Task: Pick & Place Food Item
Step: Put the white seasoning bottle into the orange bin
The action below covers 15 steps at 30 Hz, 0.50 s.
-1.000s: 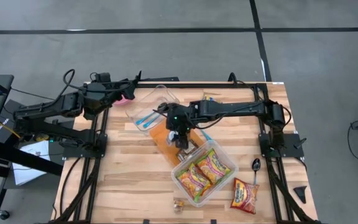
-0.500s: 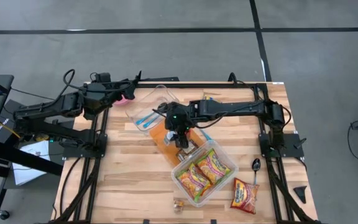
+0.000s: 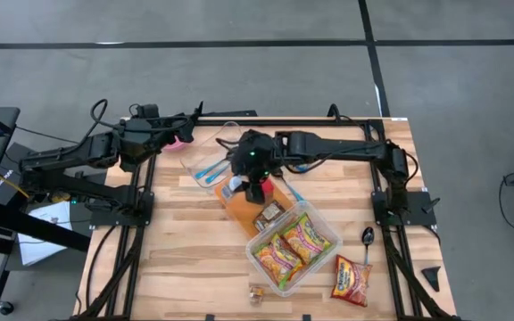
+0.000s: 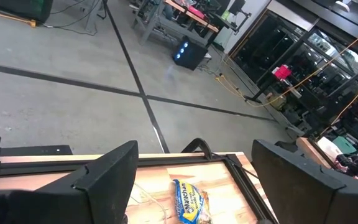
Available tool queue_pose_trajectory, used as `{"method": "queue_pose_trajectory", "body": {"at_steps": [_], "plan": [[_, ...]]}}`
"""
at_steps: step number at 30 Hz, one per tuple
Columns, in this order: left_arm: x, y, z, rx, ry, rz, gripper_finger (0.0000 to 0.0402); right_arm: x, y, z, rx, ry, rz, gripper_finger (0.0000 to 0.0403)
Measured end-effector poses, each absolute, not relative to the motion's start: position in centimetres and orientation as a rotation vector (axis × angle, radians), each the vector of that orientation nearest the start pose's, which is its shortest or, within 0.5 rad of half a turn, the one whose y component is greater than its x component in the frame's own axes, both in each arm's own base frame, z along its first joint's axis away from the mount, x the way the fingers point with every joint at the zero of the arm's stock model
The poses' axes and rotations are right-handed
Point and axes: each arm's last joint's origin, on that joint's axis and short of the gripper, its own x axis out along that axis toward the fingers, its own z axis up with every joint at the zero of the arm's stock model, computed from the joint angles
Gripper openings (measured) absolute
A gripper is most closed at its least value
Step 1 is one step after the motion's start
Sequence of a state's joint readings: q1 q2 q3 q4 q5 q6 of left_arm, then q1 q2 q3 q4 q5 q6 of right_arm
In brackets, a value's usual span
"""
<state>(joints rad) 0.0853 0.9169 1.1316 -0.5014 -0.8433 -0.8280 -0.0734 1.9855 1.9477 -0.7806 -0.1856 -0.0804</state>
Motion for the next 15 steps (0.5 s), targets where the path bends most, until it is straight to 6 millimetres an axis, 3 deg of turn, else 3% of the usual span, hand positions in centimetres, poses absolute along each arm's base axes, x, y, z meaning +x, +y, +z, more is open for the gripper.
{"method": "queue_pose_trajectory", "body": {"at_steps": [4, 9, 15], "plan": [[16.7, 3.6, 39.9, -0.652, -0.121, 0.975, 0.0309, 44.7, -3.7, 30.9, 0.053, 0.887, 0.119, 0.019], [16.6, 3.6, 39.9, -0.644, -0.113, 0.98, 0.0309, 45.8, -5.1, 32.5, 0.063, 0.919, 0.098, 0.019], [15.9, 3.6, 40.1, -0.639, -0.124, 0.987, 0.0309, 47.4, -3.7, 30.5, 0.045, 1.027, 0.146, 0.019]]}}
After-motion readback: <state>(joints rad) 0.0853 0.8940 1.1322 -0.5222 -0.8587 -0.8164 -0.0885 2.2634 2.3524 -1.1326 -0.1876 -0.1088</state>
